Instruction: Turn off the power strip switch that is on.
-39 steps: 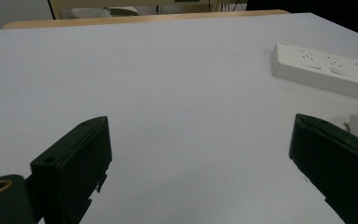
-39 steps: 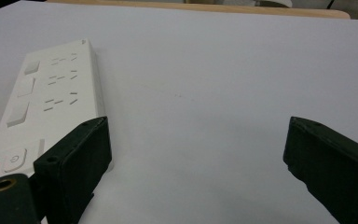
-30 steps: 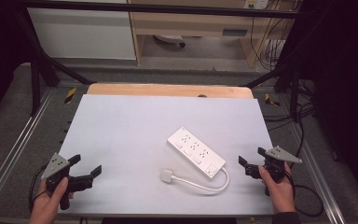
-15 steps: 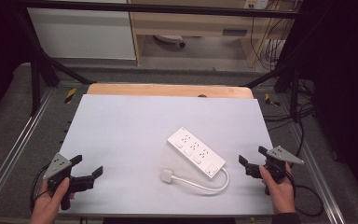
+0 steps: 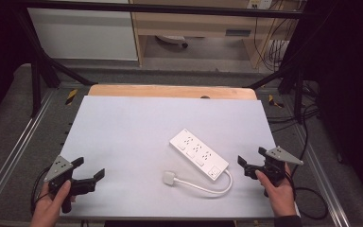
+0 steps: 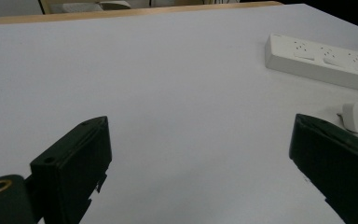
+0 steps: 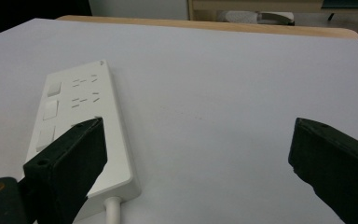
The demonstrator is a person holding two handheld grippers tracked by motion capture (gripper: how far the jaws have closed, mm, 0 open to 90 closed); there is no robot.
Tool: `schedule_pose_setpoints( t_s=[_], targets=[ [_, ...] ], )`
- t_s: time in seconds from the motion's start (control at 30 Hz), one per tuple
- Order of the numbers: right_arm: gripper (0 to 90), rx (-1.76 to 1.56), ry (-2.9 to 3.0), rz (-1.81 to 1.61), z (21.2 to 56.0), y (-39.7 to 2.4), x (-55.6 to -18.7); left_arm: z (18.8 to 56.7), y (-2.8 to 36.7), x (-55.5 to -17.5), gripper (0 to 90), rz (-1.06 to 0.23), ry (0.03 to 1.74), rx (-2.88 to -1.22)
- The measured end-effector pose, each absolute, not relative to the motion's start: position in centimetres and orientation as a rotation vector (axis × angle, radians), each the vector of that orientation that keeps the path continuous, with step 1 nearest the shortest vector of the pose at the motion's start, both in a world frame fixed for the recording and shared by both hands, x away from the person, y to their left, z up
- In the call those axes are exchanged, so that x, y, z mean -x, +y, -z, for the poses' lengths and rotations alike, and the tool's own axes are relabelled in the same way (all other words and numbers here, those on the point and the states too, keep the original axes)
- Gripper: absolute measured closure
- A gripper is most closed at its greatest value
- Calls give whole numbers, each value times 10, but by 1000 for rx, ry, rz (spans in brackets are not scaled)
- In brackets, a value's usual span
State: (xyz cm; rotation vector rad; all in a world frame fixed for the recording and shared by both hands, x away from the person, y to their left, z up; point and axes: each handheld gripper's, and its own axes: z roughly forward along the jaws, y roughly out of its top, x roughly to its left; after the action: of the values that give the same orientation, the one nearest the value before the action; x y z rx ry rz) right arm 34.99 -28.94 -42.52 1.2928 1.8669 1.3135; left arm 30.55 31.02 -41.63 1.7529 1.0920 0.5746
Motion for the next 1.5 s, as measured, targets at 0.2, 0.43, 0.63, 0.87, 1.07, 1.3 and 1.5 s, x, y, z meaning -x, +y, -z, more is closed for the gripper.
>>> schedule_pose_setpoints(
  t_s=[0.2,0.43,0.63,0.87,1.07,1.3,1.5],
  targets=[
    [52,-1279,1885,-1331,422,-284,-349,417,310,-306,55,-566,1091,-1756],
    [49,-1269,1916,-1332,420,-276,-349,417,309,-306,55,-568,1091,-1757],
    [49,-1249,1948,-1331,418,-268,-348,418,309,-306,55,-563,1093,-1760],
    [37,-1238,1966,-1331,417,-262,-348,418,307,-306,55,-564,1084,-1769],
    [37,-1224,1972,-1335,413,-251,-349,418,307,-306,55,-566,1079,-1773],
    [45,-1211,1991,-1337,405,-237,-353,418,306,-306,55,-564,1076,-1776],
    [45,-1177,1997,-1349,394,-226,-360,419,308,-307,56,-562,1088,-1773]
  ],
)
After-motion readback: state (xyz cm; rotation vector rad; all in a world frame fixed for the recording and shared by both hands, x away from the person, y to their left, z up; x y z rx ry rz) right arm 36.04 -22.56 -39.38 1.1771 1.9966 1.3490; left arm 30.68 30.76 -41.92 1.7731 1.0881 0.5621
